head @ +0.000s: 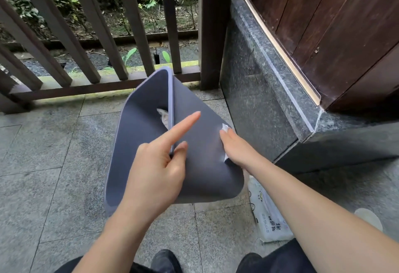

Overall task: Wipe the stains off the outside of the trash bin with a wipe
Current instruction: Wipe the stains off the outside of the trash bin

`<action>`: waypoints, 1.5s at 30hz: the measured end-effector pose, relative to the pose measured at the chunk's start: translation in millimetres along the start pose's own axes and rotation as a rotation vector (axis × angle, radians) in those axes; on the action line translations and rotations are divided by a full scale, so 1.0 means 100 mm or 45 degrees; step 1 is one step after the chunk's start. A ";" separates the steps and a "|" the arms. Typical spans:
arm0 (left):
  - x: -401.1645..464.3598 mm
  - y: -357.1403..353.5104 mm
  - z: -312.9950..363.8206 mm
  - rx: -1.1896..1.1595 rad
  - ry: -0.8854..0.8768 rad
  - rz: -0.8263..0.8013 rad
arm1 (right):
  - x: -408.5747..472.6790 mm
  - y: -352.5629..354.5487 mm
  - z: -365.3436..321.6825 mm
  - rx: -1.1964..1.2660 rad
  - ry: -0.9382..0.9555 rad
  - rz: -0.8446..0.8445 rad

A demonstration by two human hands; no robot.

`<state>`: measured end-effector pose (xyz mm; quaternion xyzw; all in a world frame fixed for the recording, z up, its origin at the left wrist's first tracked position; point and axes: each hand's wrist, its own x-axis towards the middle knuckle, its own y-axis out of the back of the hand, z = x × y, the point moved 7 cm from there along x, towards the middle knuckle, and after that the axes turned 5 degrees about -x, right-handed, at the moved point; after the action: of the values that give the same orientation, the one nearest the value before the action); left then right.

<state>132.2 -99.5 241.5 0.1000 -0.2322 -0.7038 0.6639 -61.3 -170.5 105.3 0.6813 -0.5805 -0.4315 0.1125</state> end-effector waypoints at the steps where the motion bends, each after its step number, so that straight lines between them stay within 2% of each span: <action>1: 0.01 0.00 0.01 -0.007 -0.018 0.001 | 0.02 0.01 -0.08 0.034 0.044 0.048; 4: 0.05 0.02 -0.02 -0.060 -0.014 0.044 | 0.01 0.07 -0.30 0.220 0.167 0.191; 7: 0.05 -0.03 0.06 -0.030 -0.078 -0.004 | -0.09 0.14 -0.62 0.332 0.425 0.304; 11: 0.03 -0.13 0.16 0.152 -0.162 -0.074 | -0.20 0.20 -0.97 0.599 0.688 0.271; 14: 0.00 -0.16 0.19 0.193 -0.185 -0.099 | -0.24 0.31 -1.06 0.549 0.829 0.306; 17: -0.04 -0.20 0.26 0.247 -0.231 -0.188 | -0.15 0.49 -0.99 0.361 0.748 0.471; 21: -0.11 -0.32 0.33 0.390 -0.336 -0.424 | 0.04 0.75 -0.62 0.366 0.351 0.575; 27: -0.25 -0.55 0.29 0.661 -0.404 -0.579 | 0.17 0.83 -0.20 0.629 0.178 0.337; 33: -0.21 -0.56 0.22 0.575 -0.304 -0.572 | 0.19 0.76 -0.22 0.847 0.129 0.084; 35: -0.19 -0.57 0.13 0.463 -0.178 -0.541 | 0.18 0.78 -0.19 0.878 0.060 0.131; 39: -0.11 -0.66 -0.08 0.268 -0.005 -0.425 | 0.04 0.76 -0.22 0.719 -0.011 0.373; 41: -0.06 -0.69 -0.14 0.214 0.087 -0.410 | -0.06 0.71 -0.32 0.668 0.059 0.443; 45: 0.00 -0.68 -0.19 0.118 0.175 -0.361 | -0.26 0.57 -0.63 0.567 0.247 0.428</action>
<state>80.3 -102.9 193.8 0.2101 -0.2019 -0.7705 0.5670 -54.6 -186.4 192.5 0.6216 -0.7521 -0.2017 0.0851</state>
